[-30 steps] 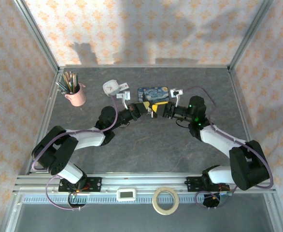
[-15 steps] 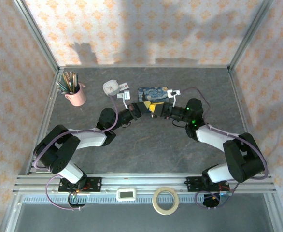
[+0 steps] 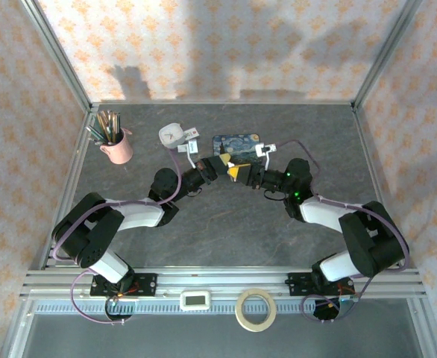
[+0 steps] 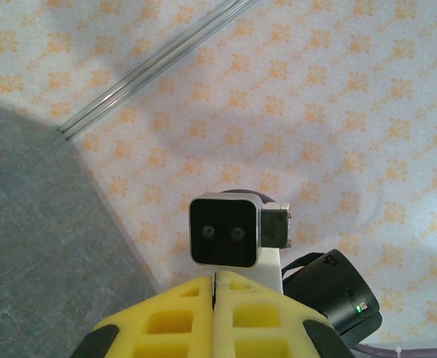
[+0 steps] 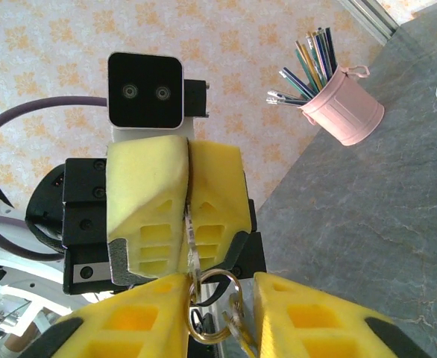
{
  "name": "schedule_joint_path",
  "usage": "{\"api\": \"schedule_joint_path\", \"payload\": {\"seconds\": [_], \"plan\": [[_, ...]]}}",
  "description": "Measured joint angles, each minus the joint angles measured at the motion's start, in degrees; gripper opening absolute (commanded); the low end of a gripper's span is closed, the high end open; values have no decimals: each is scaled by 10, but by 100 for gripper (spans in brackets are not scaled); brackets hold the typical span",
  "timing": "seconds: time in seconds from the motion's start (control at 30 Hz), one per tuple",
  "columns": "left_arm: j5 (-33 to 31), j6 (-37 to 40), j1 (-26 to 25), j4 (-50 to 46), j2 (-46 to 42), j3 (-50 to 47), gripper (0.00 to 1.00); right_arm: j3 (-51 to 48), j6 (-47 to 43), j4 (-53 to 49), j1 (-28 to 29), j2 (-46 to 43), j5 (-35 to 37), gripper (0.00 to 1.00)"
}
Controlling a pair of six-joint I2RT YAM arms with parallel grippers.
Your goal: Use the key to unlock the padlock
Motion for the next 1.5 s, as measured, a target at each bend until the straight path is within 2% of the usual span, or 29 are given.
{"api": "schedule_joint_path", "payload": {"seconds": [0.17, 0.3, 0.47, 0.53, 0.67, 0.7, 0.8, 0.83, 0.87, 0.97, 1.03, 1.13, 1.3, 1.5], "plan": [[-3, -4, -5, 6, 0, -5, 0, 0, 3, 6, 1, 1, 0, 29], [-3, -4, -7, 8, 0, -9, 0, 0, 4, 8, 1, 5, 2, 29], [-9, -8, -7, 16, 0, -17, 0, 0, 9, 12, 1, 7, 2, 12], [-12, -8, -7, 19, 0, -18, 0, 0, 10, 15, 1, 8, 2, 0], [-13, -8, -7, 24, 0, -19, 0, 0, 10, 20, 1, 8, 2, 0], [-14, -8, -7, 25, 0, -19, 5, 0, 10, 20, 1, 8, 3, 0], [-28, -10, -6, 25, 0, -21, 54, 0, -1, 17, 1, 6, 5, 0], [-33, -10, -6, 24, -1, -24, 63, 0, -8, 7, 0, 4, 9, 0], [-38, -11, -6, 22, -2, -27, 64, 0, -16, -5, -1, 2, 13, 0], [-66, -12, 9, -23, -14, -40, 61, 0, -50, -67, -11, -6, 34, 0], [-86, -9, 26, -68, -16, -41, 54, 0, -75, -114, -22, -16, 50, 0], [-101, -4, 40, -114, -15, -43, 53, -4, -100, -156, -35, -35, 64, 0], [-89, -23, 38, -99, 16, -49, 58, -12, -124, -187, -39, -51, 66, 0], [-71, -74, 17, -55, 70, -43, 59, -12, -147, -209, -39, -51, 44, 0]]}}
